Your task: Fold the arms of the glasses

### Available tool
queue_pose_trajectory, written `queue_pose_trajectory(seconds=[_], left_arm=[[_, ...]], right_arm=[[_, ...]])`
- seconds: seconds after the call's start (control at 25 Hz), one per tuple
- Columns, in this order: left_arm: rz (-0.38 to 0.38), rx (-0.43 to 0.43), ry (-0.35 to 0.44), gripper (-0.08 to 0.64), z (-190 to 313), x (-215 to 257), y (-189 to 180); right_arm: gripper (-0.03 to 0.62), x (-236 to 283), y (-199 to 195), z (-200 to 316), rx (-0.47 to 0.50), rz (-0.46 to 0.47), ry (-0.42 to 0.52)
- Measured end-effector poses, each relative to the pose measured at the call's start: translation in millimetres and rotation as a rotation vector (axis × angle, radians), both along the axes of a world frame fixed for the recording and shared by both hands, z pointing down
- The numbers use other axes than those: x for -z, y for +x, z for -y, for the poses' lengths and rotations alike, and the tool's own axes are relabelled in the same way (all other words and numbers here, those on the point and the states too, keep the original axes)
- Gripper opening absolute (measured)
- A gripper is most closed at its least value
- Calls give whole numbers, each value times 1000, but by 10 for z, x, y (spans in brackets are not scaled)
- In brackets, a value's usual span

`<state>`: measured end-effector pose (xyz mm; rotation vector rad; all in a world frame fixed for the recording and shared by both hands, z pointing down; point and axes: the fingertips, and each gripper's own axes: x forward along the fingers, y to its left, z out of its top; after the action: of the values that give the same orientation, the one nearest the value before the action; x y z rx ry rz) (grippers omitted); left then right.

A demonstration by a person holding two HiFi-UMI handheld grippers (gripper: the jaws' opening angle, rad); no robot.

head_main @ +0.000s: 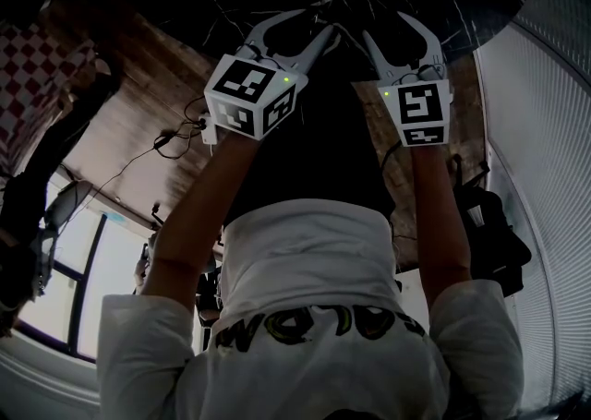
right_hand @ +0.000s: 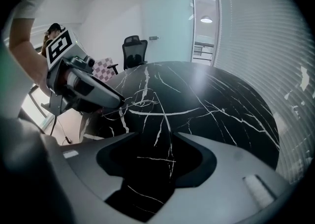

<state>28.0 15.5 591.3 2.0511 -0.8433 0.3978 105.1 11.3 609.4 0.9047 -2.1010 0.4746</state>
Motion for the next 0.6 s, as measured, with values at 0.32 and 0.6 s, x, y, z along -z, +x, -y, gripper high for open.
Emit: queue_pose_trajectory(seconds=[0.32,0.6], left_arm=[[-15,5,-9,135,-18,-1,51],[-25,-4,-14,135,-59,-3,80]], right_arm=[[207,3,-137,-138,15,34,-16],[199,6,-293,-281,39,65,-35]])
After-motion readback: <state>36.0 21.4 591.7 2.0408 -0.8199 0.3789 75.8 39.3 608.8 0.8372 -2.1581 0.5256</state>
